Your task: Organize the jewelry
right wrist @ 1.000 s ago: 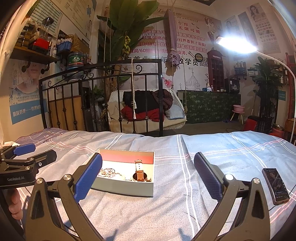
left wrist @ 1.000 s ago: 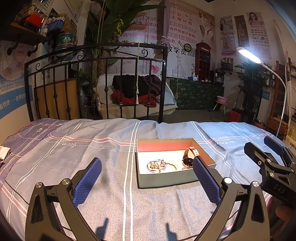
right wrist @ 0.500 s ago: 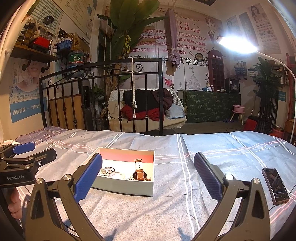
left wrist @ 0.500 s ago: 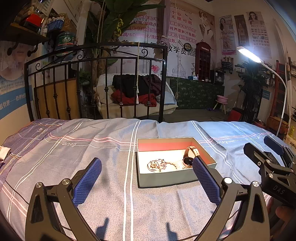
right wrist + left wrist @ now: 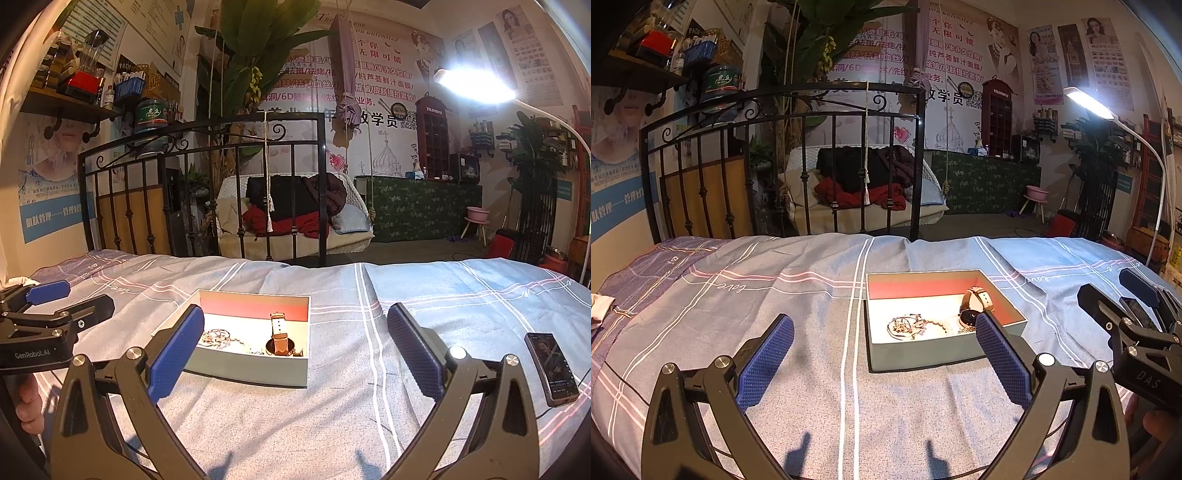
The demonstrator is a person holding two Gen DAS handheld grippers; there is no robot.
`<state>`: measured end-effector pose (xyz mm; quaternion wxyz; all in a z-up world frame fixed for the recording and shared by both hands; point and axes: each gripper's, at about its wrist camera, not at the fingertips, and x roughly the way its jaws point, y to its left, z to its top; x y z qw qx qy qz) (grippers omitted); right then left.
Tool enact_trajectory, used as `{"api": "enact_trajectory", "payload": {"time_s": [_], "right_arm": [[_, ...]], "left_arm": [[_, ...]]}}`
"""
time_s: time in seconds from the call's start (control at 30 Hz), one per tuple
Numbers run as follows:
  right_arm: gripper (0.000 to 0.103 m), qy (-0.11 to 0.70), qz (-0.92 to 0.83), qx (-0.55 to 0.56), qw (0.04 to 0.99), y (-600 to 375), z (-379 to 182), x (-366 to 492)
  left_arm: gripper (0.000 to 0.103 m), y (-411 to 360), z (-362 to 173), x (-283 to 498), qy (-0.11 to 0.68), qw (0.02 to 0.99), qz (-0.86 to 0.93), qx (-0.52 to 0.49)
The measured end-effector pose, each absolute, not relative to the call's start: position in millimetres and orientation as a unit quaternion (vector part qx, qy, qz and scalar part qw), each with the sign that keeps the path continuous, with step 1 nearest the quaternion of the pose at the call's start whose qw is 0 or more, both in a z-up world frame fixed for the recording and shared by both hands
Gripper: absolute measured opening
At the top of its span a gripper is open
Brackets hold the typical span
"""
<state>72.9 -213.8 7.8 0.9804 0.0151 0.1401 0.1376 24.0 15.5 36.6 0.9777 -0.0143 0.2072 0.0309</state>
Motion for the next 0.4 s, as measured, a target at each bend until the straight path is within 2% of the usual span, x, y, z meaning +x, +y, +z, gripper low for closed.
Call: {"api": "enact_trajectory", "payload": {"time_s": [0.4], "right_arm": [[0.098,0.143,0.134,0.017,0.980,-217.2,4.6,75.0]], "left_arm": [[0.096,18.9,37.6,28.7,0.223,0.974,0.028,-0.029]]}}
